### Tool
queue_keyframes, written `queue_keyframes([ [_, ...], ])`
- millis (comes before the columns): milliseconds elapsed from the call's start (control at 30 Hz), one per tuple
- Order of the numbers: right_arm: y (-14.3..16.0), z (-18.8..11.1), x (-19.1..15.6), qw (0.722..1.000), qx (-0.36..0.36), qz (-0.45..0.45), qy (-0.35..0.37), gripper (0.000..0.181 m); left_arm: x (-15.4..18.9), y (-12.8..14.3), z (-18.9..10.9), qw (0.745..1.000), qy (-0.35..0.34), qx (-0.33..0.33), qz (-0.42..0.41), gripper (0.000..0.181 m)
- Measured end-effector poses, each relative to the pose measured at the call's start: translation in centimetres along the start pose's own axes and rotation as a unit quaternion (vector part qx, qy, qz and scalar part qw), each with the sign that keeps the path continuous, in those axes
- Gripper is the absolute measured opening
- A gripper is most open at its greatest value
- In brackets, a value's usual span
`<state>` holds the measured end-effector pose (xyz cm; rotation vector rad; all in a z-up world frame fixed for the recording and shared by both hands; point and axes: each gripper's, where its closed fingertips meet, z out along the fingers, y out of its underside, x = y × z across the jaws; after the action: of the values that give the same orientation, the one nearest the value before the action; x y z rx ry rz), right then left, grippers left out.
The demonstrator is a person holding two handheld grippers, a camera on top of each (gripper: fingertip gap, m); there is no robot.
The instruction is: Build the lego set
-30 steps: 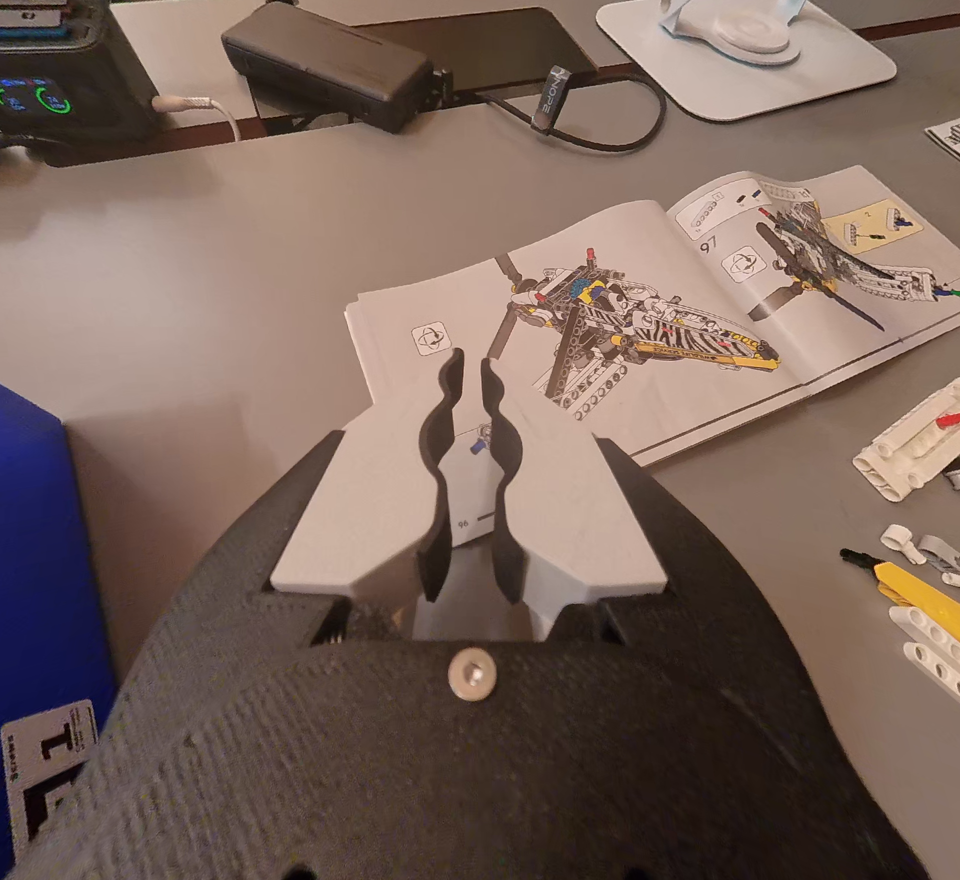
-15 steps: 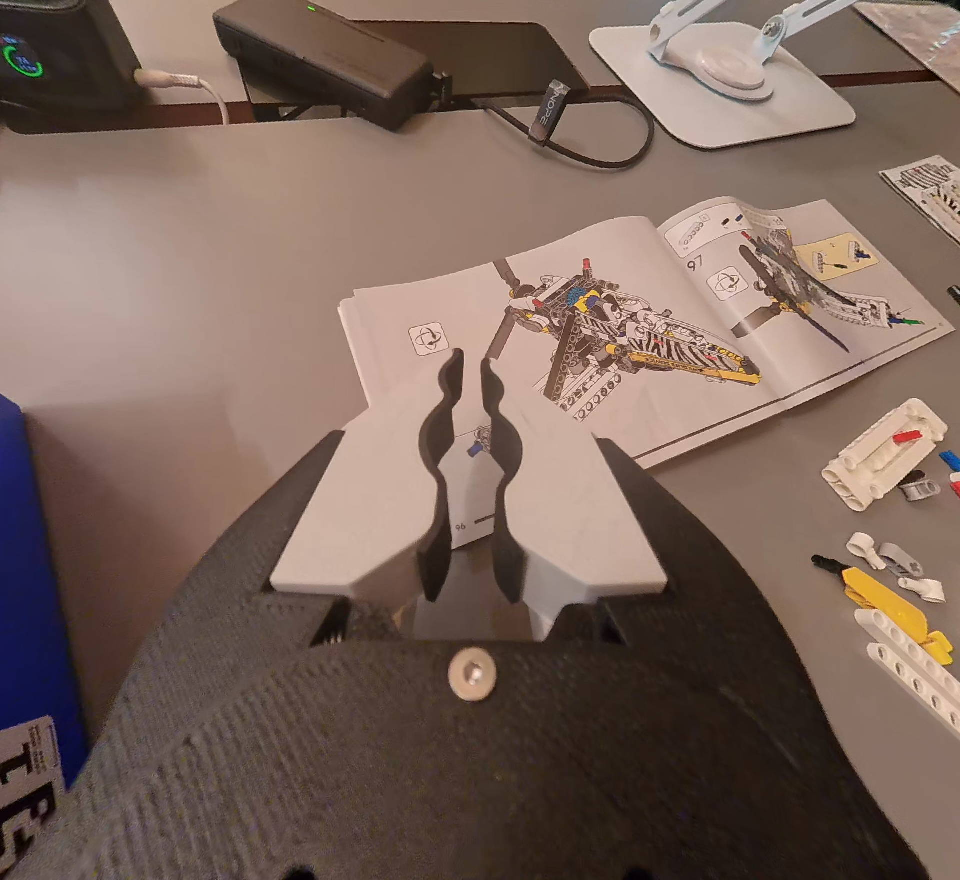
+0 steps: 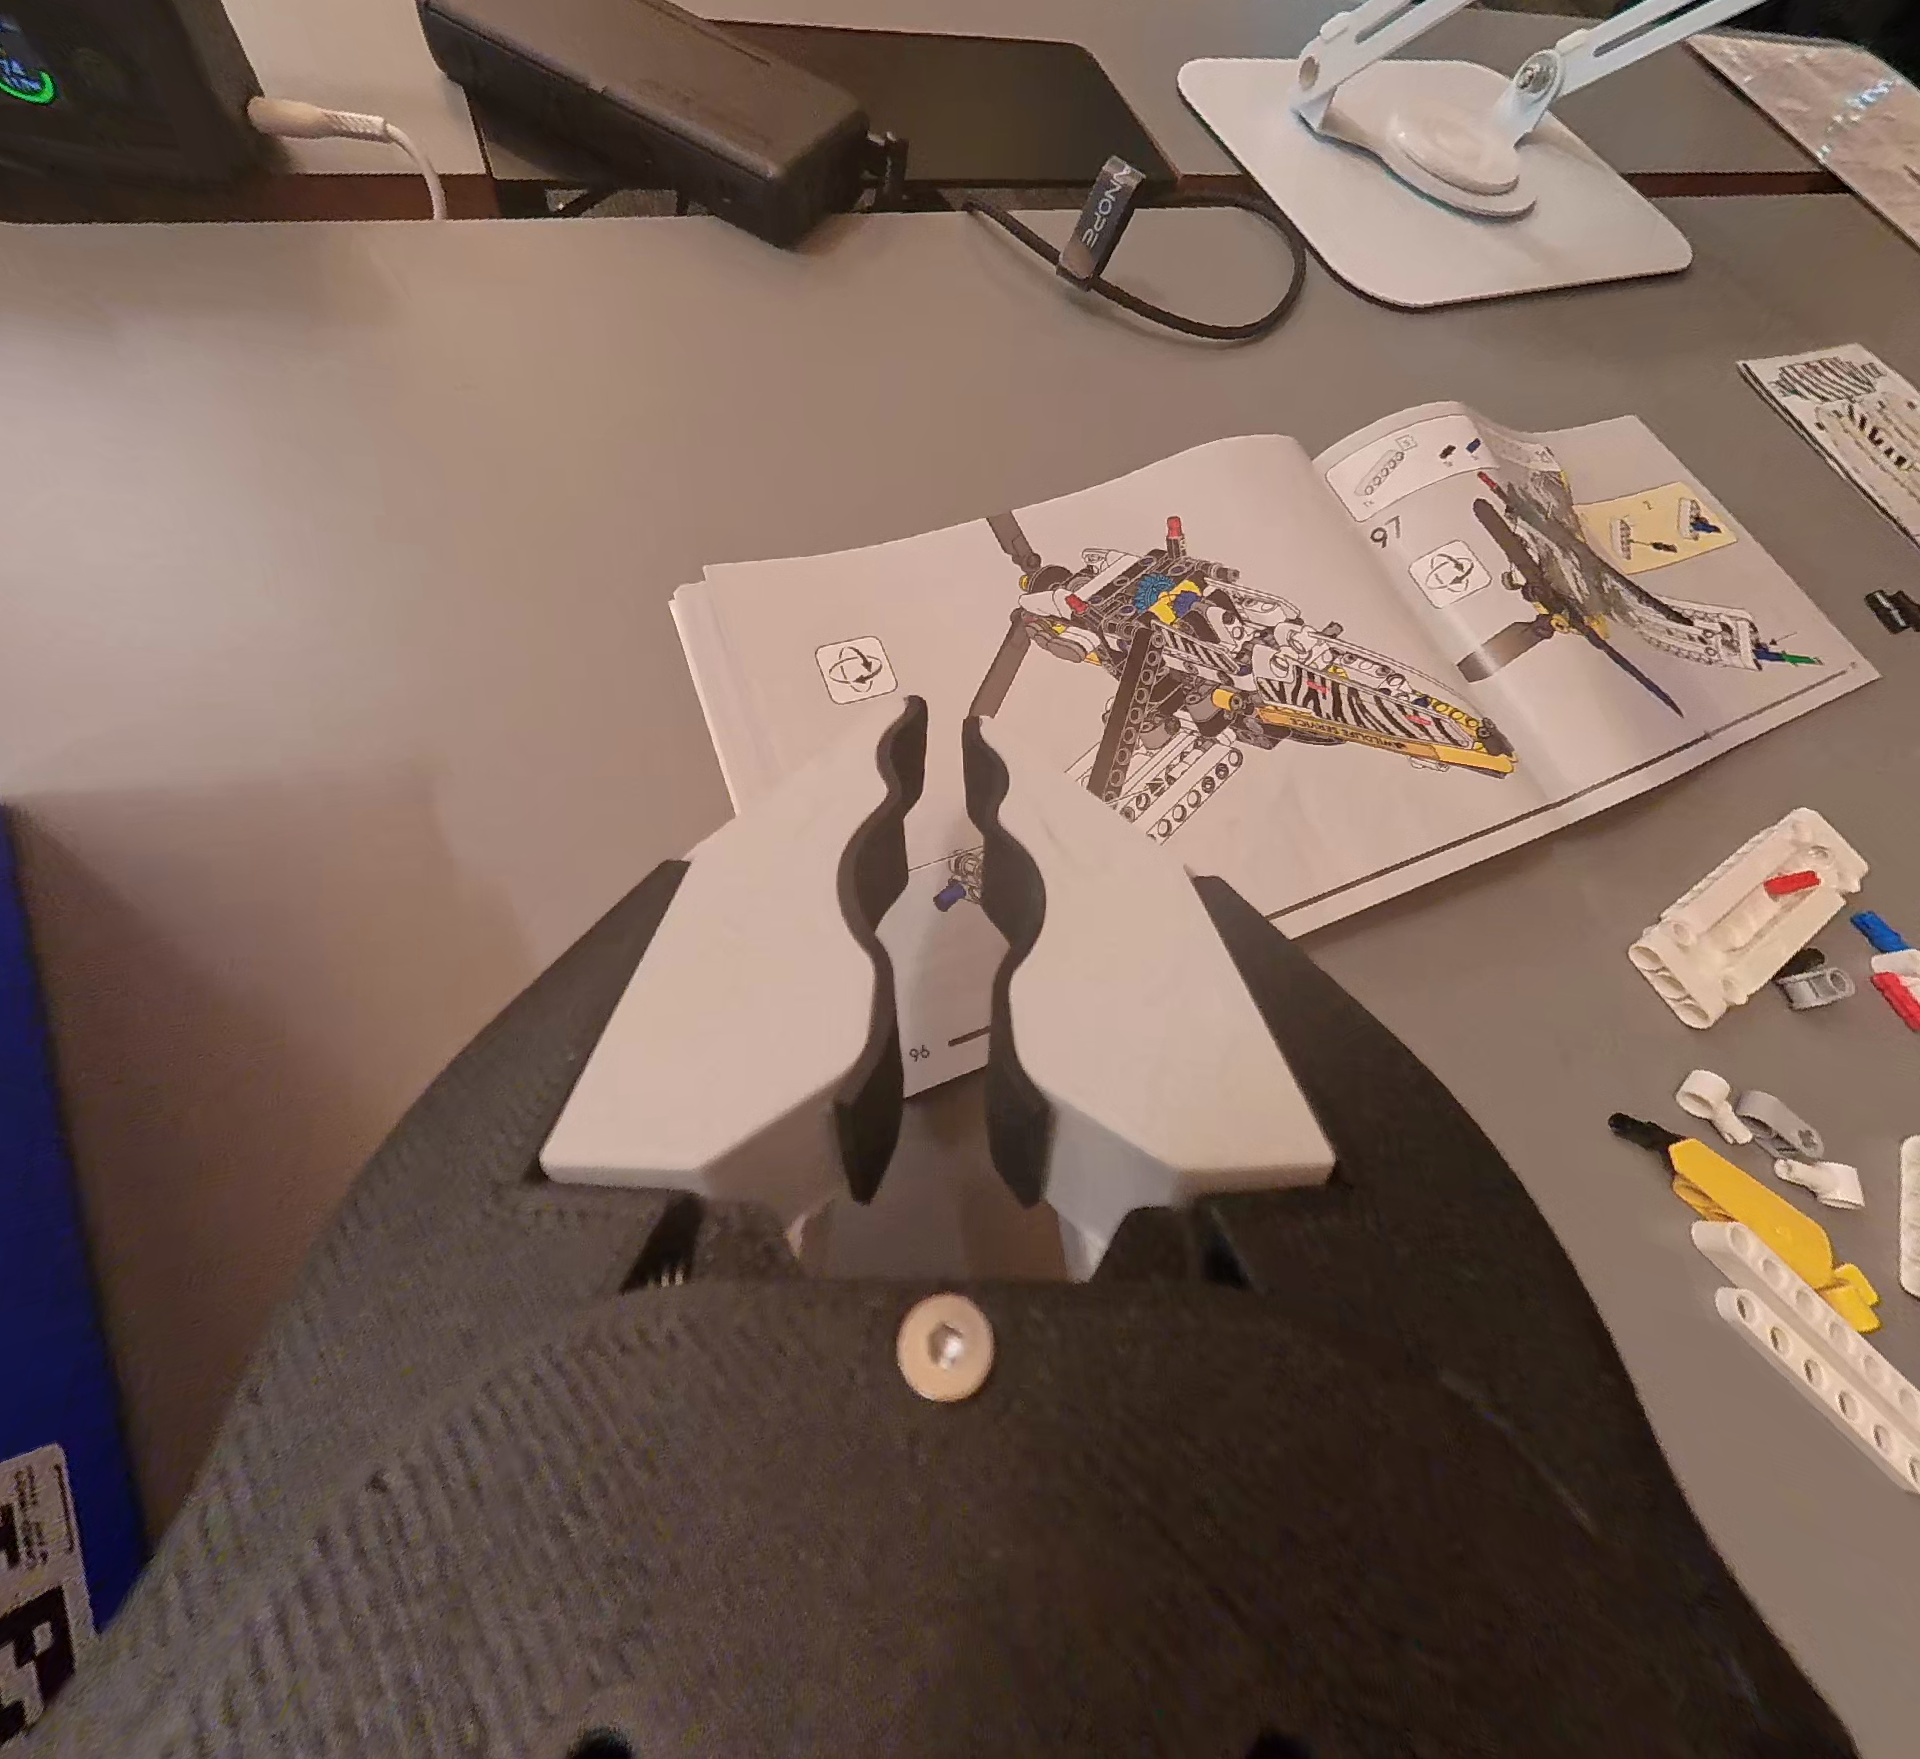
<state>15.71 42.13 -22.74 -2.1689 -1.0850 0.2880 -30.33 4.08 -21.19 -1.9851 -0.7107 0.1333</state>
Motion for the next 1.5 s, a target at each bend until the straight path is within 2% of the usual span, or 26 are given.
queue_keyframes([
  [67,-0.8,0.8,1.6,0.999,-0.003,0.001,0.033,0.0,0.1,-0.1,-0.1,1.0,0.001,0.002,-0.001,0.005],
  [300,-5.5,4.2,3.8,0.998,0.005,0.062,0.029,0.0,0.3,0.0,0.0,1.0,0.002,-0.001,0.007,0.005],
  [367,-6.7,5.1,4.0,0.997,0.004,0.072,0.02,0.011,0.3,0.0,0.0,1.0,0.003,-0.001,0.006,0.005],
  [433,-8.5,5.7,3.0,0.996,0.025,0.087,-0.024,0.028,0.4,-0.1,-0.1,1.0,0.005,0.001,0.005,0.005],
  [533,-11.3,6.3,0.0,0.978,0.053,0.13,-0.155,0.065,0.9,-0.4,-0.2,1.0,0.012,0.006,0.007,0.005],
  [600,-12.3,6.7,-2.0,0.957,0.031,0.163,-0.236,0.07,1.3,-0.5,-0.3,1.0,0.014,0.007,0.013,0.005],
  [700,-12.2,7.0,-5.1,0.934,-0.038,0.151,-0.321,0.095,1.5,-0.7,-0.4,1.0,0.01,0.008,0.027,0.005],
  [767,-11.4,6.9,-6.9,0.928,-0.085,0.123,-0.341,0.107,1.5,-0.7,-0.5,0.999,0.005,0.008,0.032,0.005],
  [833,-10.2,7.1,-8.1,0.933,-0.13,0.079,-0.325,0.114,1.6,-0.8,-0.6,0.999,0.007,0.01,0.032,0.005],
  [867,-9.5,7.3,-8.4,0.939,-0.151,0.047,-0.305,0.111,1.7,-0.9,-0.6,0.999,0.009,0.011,0.03,0.005],
  [933,-8.3,7.3,-8.8,0.945,-0.183,-0.015,-0.272,0.093,1.9,-0.9,-0.7,0.999,0.014,0.012,0.03,0.006],
  [1033,-7.6,6.2,-10.8,0.932,-0.21,-0.072,-0.285,0.08,2.2,-1.1,-0.8,0.999,0.017,0.014,0.034,0.006],
  [1100,-7.0,5.2,-12.2,0.919,-0.223,-0.12,-0.303,0.072,2.3,-1.1,-0.9,0.999,0.017,0.015,0.038,0.006],
  [1267,-4.7,2.2,-15.2,0.87,-0.238,-0.278,-0.33,0.065,2.6,-1.3,-1.0,0.999,0.019,0.018,0.04,0.006],
  [1400,-2.9,0.1,-18.1,0.829,-0.221,-0.395,-0.329,0.071,2.7,-1.3,-1.0,0.999,0.02,0.018,0.041,0.006],
  [1500,-1.6,-1.3,-20.2,0.804,-0.213,-0.448,-0.328,0.076,2.7,-1.2,-0.9,0.999,0.019,0.015,0.042,0.006],
])
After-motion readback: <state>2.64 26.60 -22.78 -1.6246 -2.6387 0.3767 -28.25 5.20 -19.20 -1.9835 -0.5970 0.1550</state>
